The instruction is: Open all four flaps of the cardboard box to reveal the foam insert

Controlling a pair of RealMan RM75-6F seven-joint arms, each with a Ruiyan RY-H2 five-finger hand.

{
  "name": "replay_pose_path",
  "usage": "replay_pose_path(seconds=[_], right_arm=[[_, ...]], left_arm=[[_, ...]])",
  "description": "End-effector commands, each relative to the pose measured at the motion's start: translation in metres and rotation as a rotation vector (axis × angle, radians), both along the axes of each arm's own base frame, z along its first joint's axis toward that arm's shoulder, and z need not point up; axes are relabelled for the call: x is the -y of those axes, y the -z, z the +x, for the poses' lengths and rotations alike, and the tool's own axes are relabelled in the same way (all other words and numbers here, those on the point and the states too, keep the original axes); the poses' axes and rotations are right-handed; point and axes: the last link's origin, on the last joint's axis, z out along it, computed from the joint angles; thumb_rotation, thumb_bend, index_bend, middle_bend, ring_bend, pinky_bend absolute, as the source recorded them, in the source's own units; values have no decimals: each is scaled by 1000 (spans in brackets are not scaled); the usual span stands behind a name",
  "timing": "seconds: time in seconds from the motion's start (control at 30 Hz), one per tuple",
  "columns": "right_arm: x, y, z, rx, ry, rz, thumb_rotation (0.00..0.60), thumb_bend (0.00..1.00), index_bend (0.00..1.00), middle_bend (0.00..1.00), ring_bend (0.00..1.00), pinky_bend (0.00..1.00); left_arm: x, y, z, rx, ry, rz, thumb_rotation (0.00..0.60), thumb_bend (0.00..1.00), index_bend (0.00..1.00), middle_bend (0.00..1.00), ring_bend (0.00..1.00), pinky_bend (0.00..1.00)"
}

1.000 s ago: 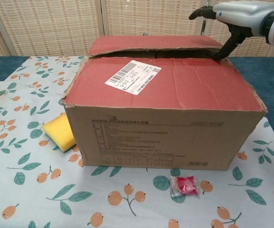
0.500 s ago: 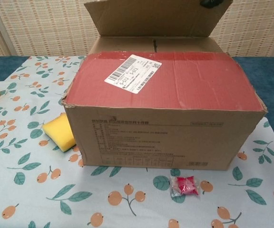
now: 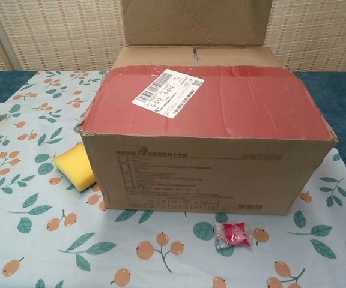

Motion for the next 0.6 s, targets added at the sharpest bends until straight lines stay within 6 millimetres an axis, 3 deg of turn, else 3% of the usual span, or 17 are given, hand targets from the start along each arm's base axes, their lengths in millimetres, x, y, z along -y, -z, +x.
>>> replay_pose_path(seconds=[0.03,0.4,0.6], right_arm=[[4,6,-1,23,6,21,600,412,0,0,0,0],[-7,-3,-9,25,-5,24,600,412,0,0,0,0],[-46,-8,-21,53,-29,123,600,412,0,0,0,0]], left_arm=[[0,0,0,0,-2,2,600,378,0,0,0,0],[1,1,1,-7,5,-1,600,378,0,0,0,0],[0,2,0,-19,3,-7,600,378,0,0,0,0]])
